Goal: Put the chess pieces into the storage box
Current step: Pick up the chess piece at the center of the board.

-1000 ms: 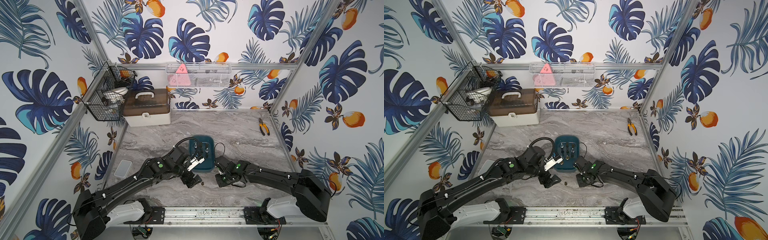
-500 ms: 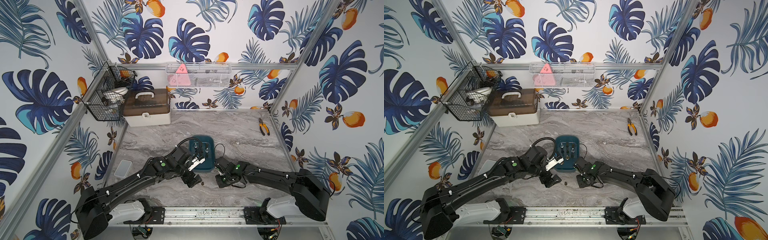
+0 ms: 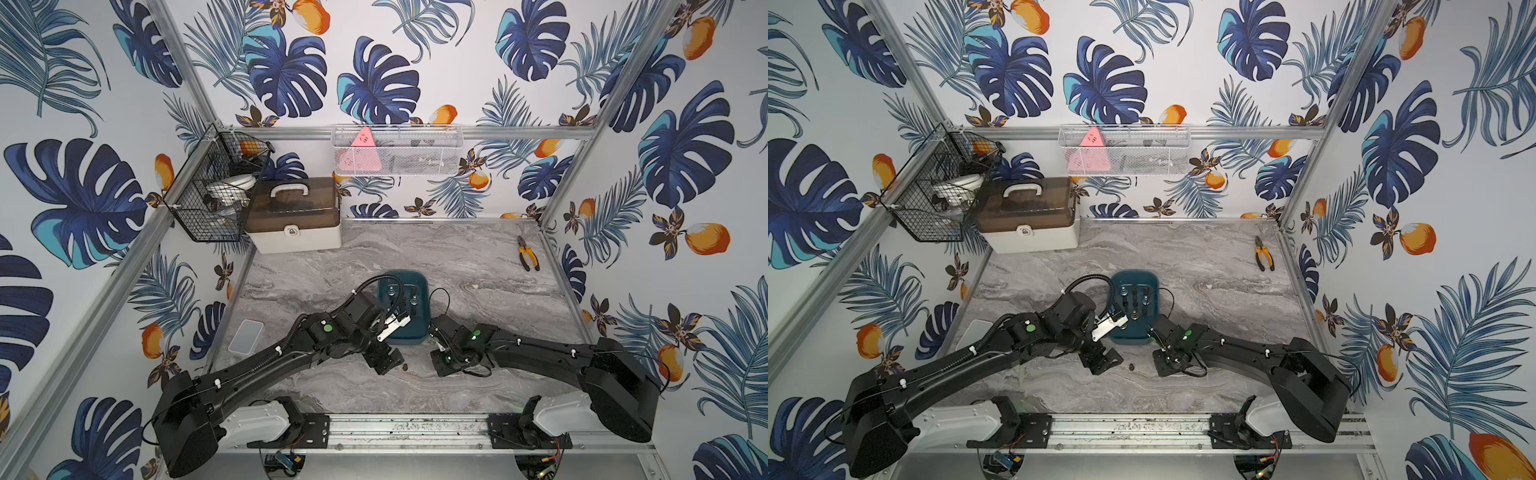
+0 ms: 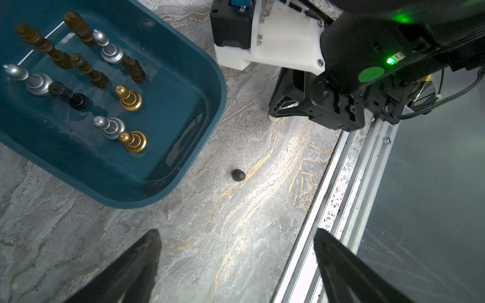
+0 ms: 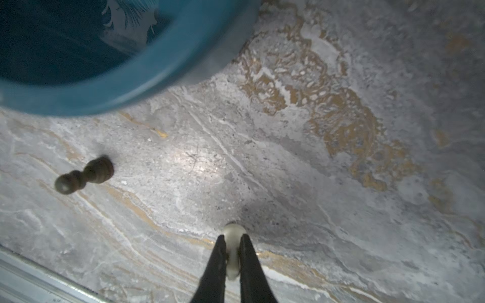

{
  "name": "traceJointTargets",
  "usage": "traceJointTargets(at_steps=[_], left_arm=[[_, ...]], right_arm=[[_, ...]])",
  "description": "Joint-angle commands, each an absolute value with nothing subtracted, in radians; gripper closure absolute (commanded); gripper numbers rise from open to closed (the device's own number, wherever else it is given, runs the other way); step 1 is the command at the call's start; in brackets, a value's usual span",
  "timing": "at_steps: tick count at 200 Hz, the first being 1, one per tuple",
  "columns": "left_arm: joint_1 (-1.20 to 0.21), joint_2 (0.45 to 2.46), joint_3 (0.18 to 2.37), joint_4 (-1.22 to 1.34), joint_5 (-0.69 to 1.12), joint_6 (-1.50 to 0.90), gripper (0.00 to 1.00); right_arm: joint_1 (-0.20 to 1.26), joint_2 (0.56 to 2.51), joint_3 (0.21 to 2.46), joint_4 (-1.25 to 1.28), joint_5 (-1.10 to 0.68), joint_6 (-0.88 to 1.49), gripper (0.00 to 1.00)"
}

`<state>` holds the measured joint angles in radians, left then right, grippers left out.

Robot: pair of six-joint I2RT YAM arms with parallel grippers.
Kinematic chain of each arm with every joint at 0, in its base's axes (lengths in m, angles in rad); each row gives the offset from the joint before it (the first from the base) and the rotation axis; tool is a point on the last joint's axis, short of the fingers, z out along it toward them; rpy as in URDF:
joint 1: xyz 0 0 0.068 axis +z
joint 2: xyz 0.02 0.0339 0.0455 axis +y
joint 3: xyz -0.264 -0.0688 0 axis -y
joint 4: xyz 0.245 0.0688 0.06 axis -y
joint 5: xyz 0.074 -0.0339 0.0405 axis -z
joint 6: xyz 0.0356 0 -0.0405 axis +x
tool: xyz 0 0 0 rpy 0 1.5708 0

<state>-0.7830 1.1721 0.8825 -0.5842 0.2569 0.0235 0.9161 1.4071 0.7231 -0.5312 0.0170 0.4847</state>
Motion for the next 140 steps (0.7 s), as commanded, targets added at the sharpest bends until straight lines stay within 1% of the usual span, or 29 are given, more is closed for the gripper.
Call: traceJointTargets(at_steps=[1,17,84,107,140], left_arm=[[-0.783,1.175,0.891,-0.588,0.258,0.034,0.06],[-0.783,1.176,0.893,-0.592,0.259,0.035,0.06],[-0.776,1.139,0.892,-0.586,0.198,0.025,0.03],[-0.738,1.137,0.9,-0.578,0.204,0.017,0.03],[-0.643,1.114,0.913,-0.555,0.197,-0.002,0.03]], right_arm=[[0.918,1.401,0.728,-0.531,0.017,0.484,0.9],[0.917,1.399,0.734,-0.537,0.029,0.482,0.93],[0.916,1.351,0.779,-0.587,0.052,0.488,0.95],[0.909,1.315,0.836,-0.641,0.046,0.472,0.95],[0.892,1.271,0.935,-0.712,0.047,0.443,0.95]])
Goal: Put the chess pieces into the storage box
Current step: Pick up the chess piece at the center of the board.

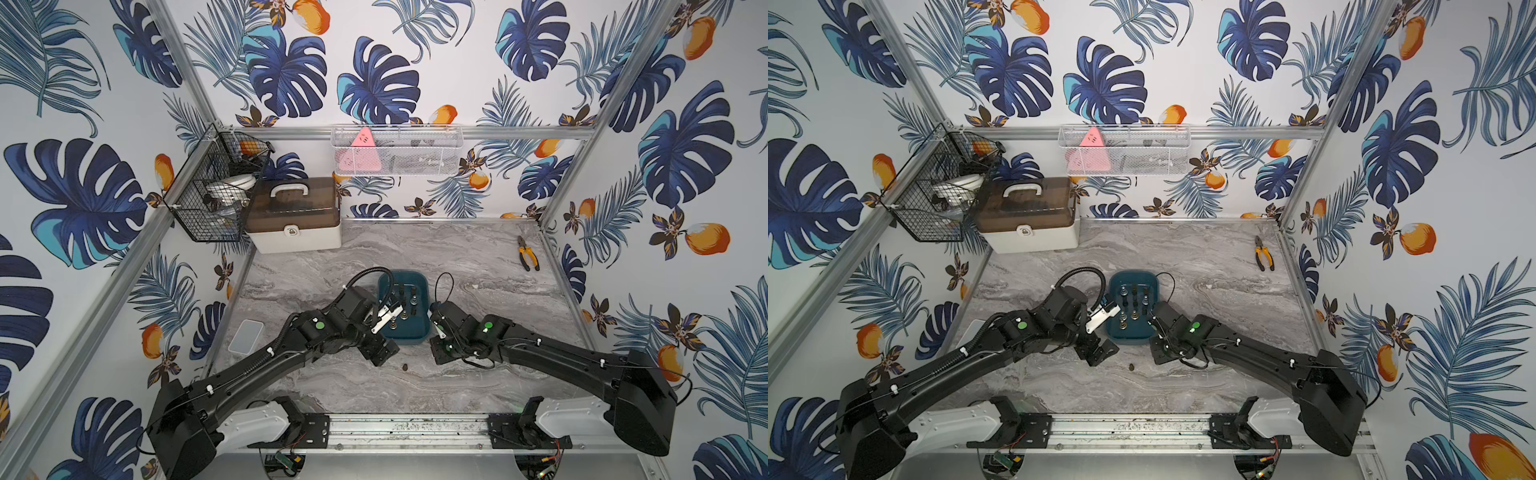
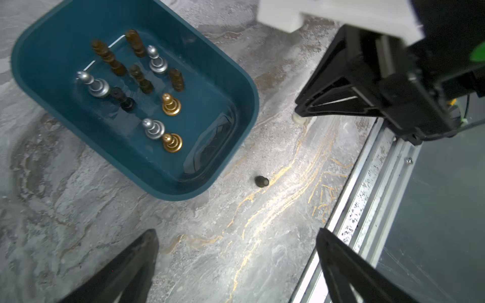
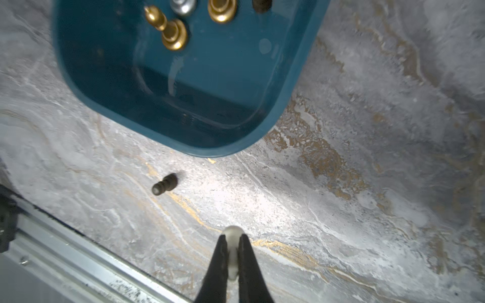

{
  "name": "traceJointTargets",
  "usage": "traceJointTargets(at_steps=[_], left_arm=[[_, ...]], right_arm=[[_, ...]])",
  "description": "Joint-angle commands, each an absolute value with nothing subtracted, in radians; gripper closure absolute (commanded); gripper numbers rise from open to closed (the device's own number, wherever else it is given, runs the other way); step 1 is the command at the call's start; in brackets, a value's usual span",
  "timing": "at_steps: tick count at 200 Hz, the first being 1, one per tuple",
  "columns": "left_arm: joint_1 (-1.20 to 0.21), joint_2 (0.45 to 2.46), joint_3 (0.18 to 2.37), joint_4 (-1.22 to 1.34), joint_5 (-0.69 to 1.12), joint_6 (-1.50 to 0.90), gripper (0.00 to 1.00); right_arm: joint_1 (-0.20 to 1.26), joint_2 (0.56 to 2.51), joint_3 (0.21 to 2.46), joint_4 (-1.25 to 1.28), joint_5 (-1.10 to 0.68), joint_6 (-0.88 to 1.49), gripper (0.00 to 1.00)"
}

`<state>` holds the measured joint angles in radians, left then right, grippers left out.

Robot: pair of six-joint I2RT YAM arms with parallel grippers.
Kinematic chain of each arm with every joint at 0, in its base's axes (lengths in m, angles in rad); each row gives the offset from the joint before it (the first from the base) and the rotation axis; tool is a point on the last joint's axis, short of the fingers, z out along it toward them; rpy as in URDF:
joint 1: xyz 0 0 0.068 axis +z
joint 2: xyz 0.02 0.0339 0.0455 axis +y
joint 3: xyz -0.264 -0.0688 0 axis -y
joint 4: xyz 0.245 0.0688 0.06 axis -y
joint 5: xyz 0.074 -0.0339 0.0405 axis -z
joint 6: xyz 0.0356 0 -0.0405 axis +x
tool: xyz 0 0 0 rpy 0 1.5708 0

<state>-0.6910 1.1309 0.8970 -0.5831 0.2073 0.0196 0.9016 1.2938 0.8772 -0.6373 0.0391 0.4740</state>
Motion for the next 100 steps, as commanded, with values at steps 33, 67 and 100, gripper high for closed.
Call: traceJointTargets(at_steps=[33,67,100], left_arm=[[-0.539,1.095,0.91,-0.518,0.223,-0.03,0.03],[-0.514,1.089,0.91,-0.514,0.224,-0.034,0.03],[-0.509,1.094,0.917,-0.536,0.179,-0.025,0.03]], right_arm=[[0.86,1.319,1.047,-0.722,0.006,0.392,0.96],[0.848,1.465,1.144,-0.675,-0.031,0.359,0.96],[0.846,1.614,1.262,-0.663,-0.021,0.32,0.96]])
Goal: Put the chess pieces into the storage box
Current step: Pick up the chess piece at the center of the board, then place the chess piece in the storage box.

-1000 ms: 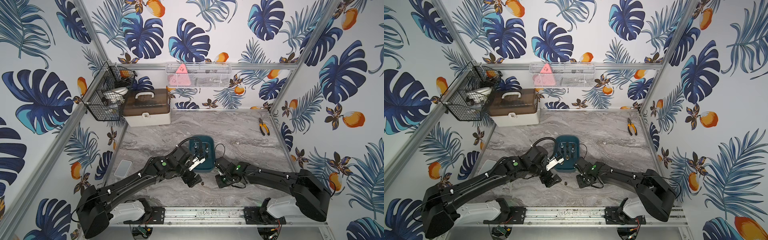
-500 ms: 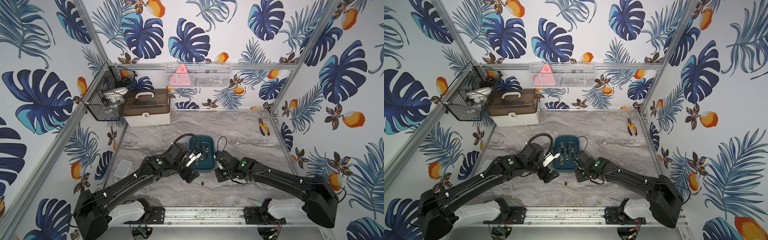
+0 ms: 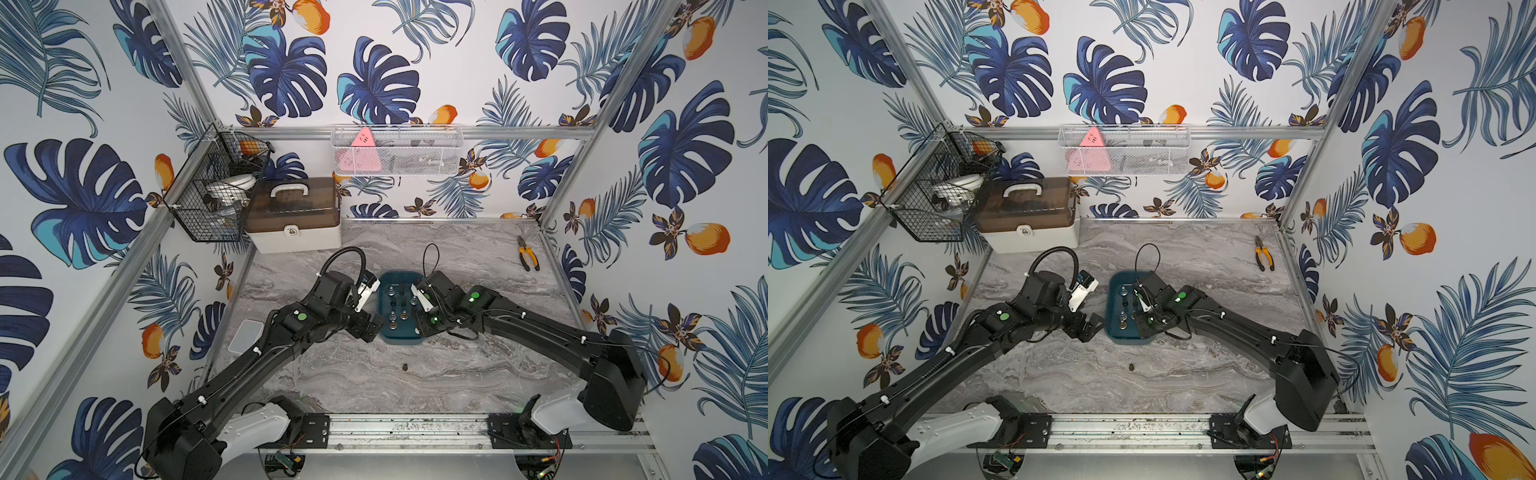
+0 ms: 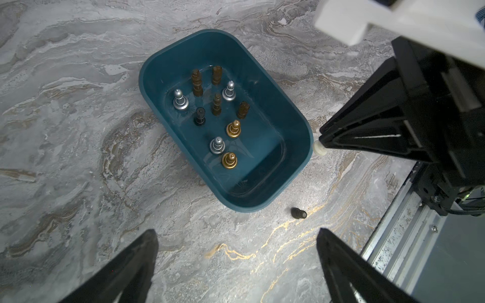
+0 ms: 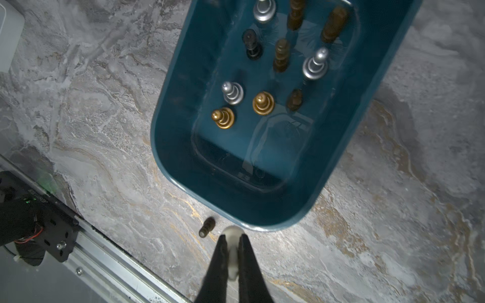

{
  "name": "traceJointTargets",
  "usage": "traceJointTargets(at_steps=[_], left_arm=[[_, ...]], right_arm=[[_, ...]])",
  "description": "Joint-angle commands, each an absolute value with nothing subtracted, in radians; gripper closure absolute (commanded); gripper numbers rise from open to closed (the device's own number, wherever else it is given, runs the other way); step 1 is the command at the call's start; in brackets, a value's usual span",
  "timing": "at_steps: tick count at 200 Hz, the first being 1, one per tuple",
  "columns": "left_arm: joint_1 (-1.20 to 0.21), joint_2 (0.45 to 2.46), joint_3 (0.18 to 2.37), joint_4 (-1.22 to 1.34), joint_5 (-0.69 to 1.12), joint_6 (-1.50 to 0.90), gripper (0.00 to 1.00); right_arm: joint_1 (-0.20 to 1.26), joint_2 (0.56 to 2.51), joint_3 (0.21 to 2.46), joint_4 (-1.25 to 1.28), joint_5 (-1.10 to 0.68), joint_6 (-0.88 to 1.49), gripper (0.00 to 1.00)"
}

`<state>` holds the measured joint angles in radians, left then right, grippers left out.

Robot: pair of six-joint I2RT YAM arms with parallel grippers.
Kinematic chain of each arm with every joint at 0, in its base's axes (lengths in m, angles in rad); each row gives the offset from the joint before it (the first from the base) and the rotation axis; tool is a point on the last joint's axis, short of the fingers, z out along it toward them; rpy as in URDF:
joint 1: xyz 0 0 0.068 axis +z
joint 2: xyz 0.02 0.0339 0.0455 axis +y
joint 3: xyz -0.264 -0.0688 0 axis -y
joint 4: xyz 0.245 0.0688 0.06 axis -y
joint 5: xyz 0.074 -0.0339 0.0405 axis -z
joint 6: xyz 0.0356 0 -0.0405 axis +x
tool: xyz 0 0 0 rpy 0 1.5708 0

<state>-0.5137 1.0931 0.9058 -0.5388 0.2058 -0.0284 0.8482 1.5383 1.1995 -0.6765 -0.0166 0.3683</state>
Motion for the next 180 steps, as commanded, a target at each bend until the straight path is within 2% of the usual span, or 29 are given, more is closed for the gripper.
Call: traceJointTargets(at_steps=[1,72,180], left_arm=[[-0.509,1.094,0.917,-0.536,0.179,-0.025,0.03],[-0.507,1.11,0.925,-0.553,0.164,-0.02,0.02],[-0.506,1.12,0.927,-0.559,0.164,-0.012,0.02]], right_arm=[[0.847,1.618,1.265,-0.664,-0.02,0.319,0.96],[0.842,1.824,1.37,-0.683,0.046,0.275,0.96],[0.844,1.931,1.371,-0.623,0.07,0.271,0.96]])
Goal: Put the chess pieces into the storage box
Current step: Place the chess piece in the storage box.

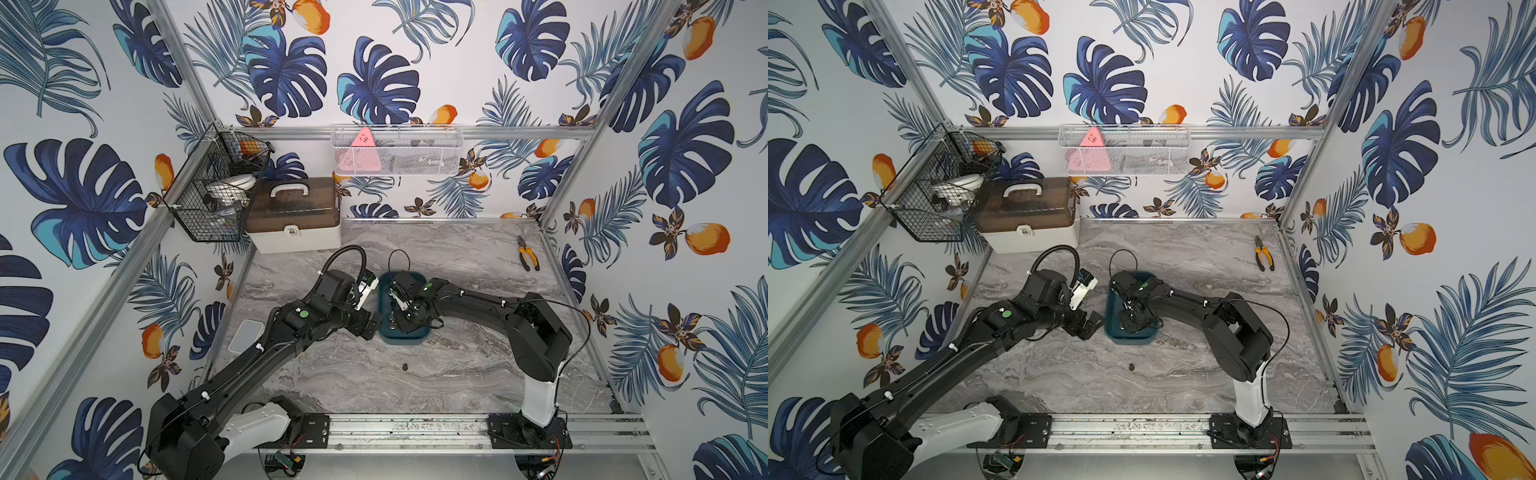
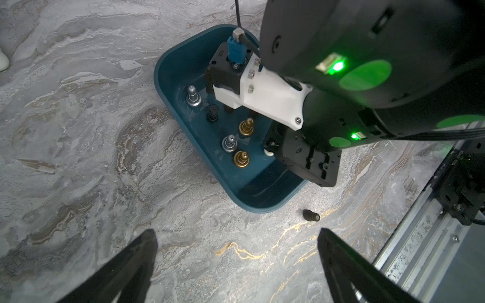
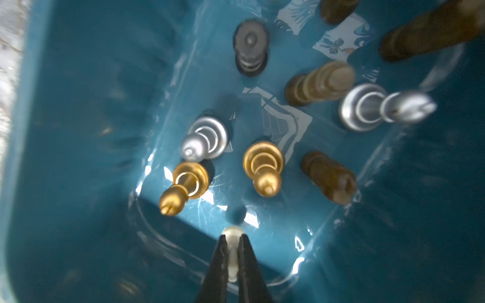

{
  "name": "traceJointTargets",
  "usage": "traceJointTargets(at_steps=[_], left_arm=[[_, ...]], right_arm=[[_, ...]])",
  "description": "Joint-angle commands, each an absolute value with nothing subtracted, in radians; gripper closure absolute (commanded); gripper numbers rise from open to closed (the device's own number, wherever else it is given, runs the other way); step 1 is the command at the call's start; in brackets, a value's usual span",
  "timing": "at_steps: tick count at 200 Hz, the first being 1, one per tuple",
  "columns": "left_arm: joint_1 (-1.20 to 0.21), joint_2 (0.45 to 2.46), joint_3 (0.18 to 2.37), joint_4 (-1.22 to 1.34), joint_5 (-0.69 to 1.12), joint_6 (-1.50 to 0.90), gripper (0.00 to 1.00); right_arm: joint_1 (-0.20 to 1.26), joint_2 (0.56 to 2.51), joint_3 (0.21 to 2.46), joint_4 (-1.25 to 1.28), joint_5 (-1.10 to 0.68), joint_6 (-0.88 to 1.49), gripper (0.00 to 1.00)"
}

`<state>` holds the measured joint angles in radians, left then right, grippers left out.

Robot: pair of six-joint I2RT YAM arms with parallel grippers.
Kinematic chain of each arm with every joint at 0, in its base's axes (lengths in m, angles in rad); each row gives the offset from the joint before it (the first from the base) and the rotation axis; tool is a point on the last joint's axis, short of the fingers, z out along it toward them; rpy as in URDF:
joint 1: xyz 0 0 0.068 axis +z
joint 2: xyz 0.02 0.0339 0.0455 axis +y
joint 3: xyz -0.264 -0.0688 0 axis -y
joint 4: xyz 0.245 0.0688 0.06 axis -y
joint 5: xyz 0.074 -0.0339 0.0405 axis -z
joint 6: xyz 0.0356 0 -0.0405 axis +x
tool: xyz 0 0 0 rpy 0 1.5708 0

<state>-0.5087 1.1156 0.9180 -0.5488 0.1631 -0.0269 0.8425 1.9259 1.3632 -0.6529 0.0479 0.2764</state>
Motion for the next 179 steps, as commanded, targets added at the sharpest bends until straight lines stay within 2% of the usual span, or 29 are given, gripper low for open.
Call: traceJointTargets(at_steps=[1,179], left_arm=[[-0.506,1.12,0.927,-0.56,0.164,-0.012,0.02],[-0.504,1.119,0.929,-0.564,0.165,-0.008,0.01]], right_arm=[[0.844,1.93,1.371,-0.622,0.071,0.271,0.96],[0.862,1.989,1.393,-0.594,0.153,0.275,0.93]])
